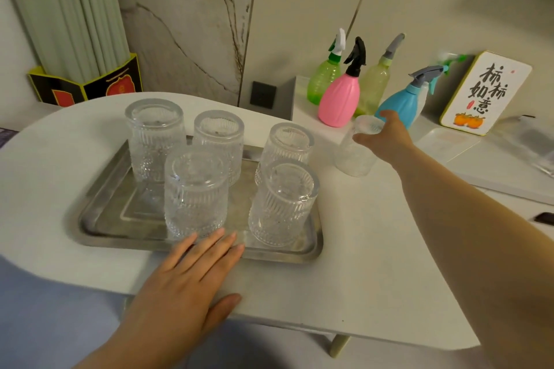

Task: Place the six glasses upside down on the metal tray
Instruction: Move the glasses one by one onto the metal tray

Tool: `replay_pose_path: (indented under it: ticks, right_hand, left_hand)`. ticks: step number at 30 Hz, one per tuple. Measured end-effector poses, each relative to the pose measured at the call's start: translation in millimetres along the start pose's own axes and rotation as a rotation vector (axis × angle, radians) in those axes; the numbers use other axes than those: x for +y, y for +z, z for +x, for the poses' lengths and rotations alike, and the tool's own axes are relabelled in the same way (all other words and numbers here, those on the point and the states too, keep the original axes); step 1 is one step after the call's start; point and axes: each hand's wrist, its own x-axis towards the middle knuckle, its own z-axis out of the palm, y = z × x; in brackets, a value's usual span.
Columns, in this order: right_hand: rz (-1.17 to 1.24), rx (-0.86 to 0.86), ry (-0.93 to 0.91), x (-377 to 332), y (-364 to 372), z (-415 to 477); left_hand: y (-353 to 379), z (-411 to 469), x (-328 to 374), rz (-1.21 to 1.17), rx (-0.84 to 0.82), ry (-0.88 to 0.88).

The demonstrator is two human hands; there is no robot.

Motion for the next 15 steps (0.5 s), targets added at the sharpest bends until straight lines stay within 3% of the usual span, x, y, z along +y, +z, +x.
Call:
replay_pose_path:
  ticks: [4,7,11,15]
  right_hand:
    - [0.036,0.041,-0.075,-15.7,-12.2,-19.5]
    - [0.084,0.081,-0.171,-41.0,-27.7,-36.6]
    - [0.157,0.093,-0.331,-89.1,-43.7,-64.4]
    - [0.274,0.048,-0.463,-140.5,-44.6,-97.8]
  left_hand:
    - [-15.8,-7.8,-7.0,-0.088,0.089,0.009]
    - [-32.6,-15.4,-20.1,-0.173,0.211,-0.084]
    - [-40.9,-32.6,-51.0,-0.283,0.322,-0.399]
    - [-43.3,-49.2,-78.5,-0.405,0.188,-0.723]
